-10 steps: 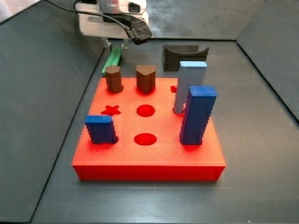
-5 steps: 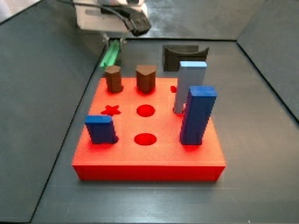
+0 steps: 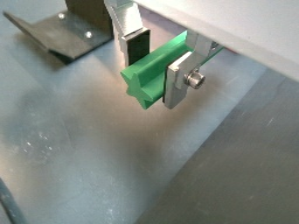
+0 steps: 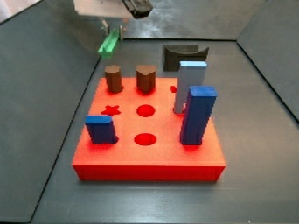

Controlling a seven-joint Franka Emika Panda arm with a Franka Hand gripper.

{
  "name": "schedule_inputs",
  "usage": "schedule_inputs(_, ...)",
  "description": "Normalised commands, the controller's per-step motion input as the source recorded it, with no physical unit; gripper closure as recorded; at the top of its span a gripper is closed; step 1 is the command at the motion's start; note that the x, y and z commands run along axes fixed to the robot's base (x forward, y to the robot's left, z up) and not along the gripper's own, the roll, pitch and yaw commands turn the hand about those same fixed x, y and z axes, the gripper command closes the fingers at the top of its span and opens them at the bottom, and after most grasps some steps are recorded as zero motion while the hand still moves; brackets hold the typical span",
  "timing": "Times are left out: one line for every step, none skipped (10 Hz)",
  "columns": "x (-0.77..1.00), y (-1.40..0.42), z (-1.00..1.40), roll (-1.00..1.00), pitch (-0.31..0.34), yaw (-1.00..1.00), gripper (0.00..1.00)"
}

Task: Pick up the star object. Move up. Place the star object on the fixture. Regrasp the star object. Move to above the board. Insert the star object.
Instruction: Place the star object on the fixture.

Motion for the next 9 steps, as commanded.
schedule_inputs(-0.02, 0.01, 1.00, 0.06, 0.022, -0.02, 1.00)
schedule_inputs(-0.02, 0.01, 1.00, 0.07, 0.031, -0.02, 1.00)
schedule_inputs(-0.03, 0.00, 1.00, 0.09, 0.040, -0.01, 1.00)
schedule_inputs(-0.03, 0.00, 1.00, 0.10, 0.045, -0.01, 1.00)
schedule_inputs(-0.04, 0.00, 1.00, 0.11, 0.049, 0.00, 1.00)
schedule_inputs(-0.04, 0.00, 1.00, 0.11, 0.051, 0.01, 1.00)
schedule_inputs(-0.04, 0.00, 0.90, 0.12, 0.058, 0.02, 1.00)
schedule_inputs(-0.03, 0.00, 0.77, 0.12, 0.063, 0.02, 1.00)
schedule_inputs(-0.02, 0.01, 0.64, 0.10, 0.066, 0.02, 1.00)
